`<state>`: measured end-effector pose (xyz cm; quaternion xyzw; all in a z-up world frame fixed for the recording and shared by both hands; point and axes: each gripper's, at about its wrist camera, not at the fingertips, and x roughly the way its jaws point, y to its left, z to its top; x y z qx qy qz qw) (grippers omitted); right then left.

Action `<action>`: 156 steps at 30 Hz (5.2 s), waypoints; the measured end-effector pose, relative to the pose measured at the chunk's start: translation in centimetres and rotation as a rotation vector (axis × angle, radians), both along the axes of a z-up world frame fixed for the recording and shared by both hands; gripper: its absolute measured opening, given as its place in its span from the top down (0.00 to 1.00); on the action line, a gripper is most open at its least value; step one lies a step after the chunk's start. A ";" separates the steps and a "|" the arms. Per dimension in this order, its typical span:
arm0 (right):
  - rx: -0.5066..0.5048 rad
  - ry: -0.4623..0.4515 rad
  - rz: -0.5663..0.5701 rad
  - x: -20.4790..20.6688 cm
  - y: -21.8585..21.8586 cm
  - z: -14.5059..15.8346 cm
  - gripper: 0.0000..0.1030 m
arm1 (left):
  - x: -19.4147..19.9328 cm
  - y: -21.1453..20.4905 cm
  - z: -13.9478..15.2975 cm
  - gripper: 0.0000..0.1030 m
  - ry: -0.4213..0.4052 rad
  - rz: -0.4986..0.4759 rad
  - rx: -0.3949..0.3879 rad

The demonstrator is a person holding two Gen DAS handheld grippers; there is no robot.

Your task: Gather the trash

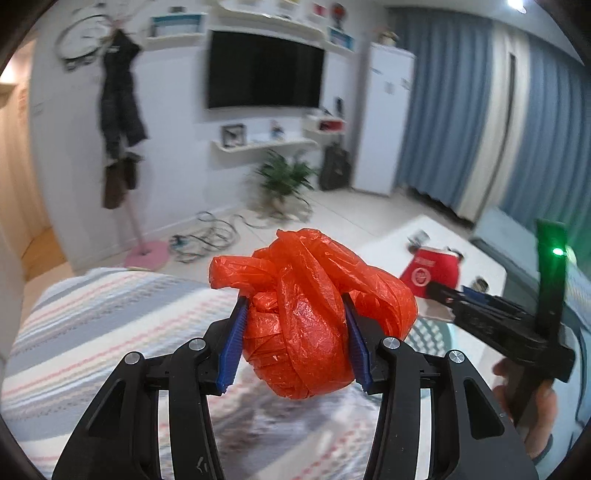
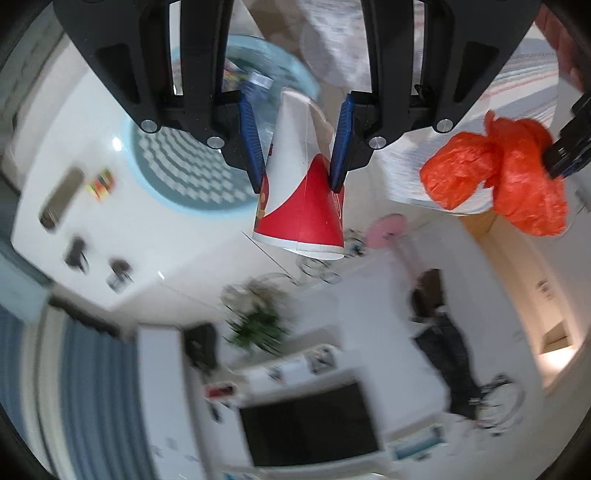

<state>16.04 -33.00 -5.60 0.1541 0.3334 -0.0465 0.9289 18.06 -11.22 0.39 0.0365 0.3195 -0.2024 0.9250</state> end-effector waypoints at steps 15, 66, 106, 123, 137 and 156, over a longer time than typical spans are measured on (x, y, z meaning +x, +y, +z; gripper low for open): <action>0.086 0.232 -0.163 0.6 -6.4 -8.8 0.67 | 3.9 -9.6 -8.5 0.47 0.188 -0.142 0.074; -0.317 -0.216 -0.094 -11.3 11.3 1.4 0.32 | -7.6 7.5 -5.8 0.07 -0.266 0.263 0.008; -0.295 -0.167 -0.073 -10.7 11.2 -0.7 0.29 | -7.5 7.4 -6.9 0.07 -0.202 0.227 -0.015; -0.290 -0.164 -0.068 -10.5 11.2 -1.0 0.26 | -7.3 7.5 -7.1 0.07 -0.190 0.227 -0.021; -0.290 -0.162 -0.065 -10.5 11.2 -1.2 0.26 | -7.3 7.2 -7.2 0.07 -0.187 0.223 -0.016; -0.286 -0.159 -0.060 -10.4 11.3 -1.6 0.26 | -7.3 7.3 -7.3 0.07 -0.181 0.224 -0.022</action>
